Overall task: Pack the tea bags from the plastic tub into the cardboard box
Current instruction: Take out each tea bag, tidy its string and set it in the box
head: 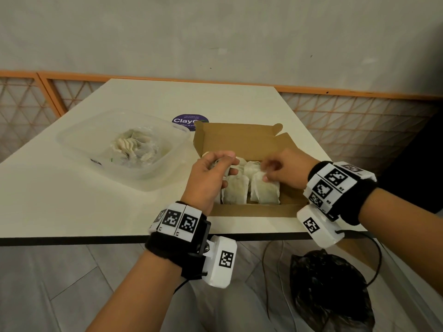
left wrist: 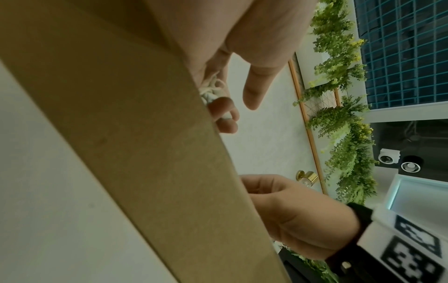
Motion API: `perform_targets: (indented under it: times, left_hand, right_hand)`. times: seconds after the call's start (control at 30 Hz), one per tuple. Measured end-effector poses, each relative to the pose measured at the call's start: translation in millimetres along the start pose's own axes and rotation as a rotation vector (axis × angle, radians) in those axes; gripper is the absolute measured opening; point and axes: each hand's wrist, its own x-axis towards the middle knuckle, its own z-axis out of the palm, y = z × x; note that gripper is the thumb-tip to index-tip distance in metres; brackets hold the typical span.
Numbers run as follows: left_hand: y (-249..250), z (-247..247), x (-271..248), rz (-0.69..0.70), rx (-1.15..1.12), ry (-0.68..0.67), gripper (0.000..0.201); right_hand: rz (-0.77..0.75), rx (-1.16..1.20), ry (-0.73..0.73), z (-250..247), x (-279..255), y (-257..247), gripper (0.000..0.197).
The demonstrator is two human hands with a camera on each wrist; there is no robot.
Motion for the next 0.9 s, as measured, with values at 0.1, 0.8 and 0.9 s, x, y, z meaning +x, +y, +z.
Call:
perform_targets:
  times: [0.1, 0.8, 0.9]
  left_hand:
    - [0, -1, 0, -0.003, -0.009, -0.002, 0.006]
    - [9, -6, -1, -0.124, -0.266, -0.147, 0.037]
    - [8, -6, -1, -0.085, -0.207, -0.188, 0.044]
  right_hand:
    - [-0.046, 0.031, 0.186, -10, -17, 0, 0.017]
    - [-0.098, 0.555, 0.374, 33, -54, -17, 0.012]
    - [0.041, 0.819, 0.199, 32, -42, -38, 0.028]
